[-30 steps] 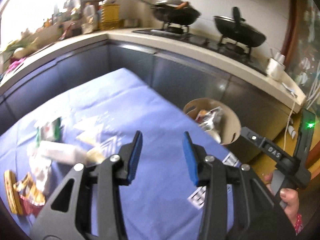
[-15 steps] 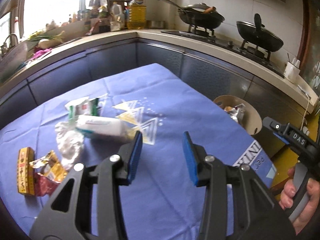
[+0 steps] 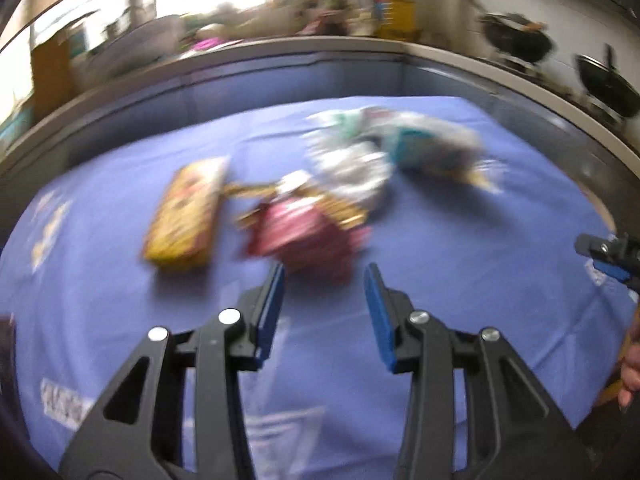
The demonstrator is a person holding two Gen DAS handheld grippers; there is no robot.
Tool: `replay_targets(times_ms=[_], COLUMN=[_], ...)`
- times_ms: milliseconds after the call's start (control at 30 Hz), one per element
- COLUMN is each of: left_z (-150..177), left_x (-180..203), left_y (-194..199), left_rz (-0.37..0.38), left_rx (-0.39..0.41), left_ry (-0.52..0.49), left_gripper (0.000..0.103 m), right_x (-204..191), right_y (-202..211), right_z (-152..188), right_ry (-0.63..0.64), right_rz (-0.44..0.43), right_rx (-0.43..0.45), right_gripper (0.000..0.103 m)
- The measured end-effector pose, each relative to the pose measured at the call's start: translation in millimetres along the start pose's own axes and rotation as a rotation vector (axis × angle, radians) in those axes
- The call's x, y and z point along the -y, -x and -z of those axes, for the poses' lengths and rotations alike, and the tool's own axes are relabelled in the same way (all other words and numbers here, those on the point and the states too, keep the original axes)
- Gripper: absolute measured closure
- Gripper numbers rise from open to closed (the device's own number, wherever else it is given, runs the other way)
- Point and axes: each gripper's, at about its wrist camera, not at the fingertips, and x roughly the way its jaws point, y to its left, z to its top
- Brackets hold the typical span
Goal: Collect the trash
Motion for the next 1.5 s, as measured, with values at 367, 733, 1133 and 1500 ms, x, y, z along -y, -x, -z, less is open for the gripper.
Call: replay_targets(times_ms=[367, 733, 1133, 1500], left_z=[47.0, 53.2, 57.5, 62.0], left_x=[-69.0, -59.4, -53.6, -53.9], left_y=[12.4, 9.4, 8.6, 13.1], left_rz=[-0.096, -0.090, -0.075, -0.054], left_rx=[-0.124, -0.165, -0.213, -0.225], left_ry=[0.210, 0.205, 0.205, 0.222], left_gripper=[0.064, 0.033, 0.011, 0.006], right_x=[-81.4, -82.1, -83.9, -81.0], right_y=[-20.1, -18.2, -15.0, -13.4], right_z=[49.5, 52.0, 59.8, 59.7], right_ry=[0.189, 0.175, 0.184, 0.166], right_rz=[-0.072, -0.102, -0.137, -0.144], right_rx=[-0.128, -0.144, -0.178, -0.193], right_gripper=[0.021, 0.018, 0.005, 0.005])
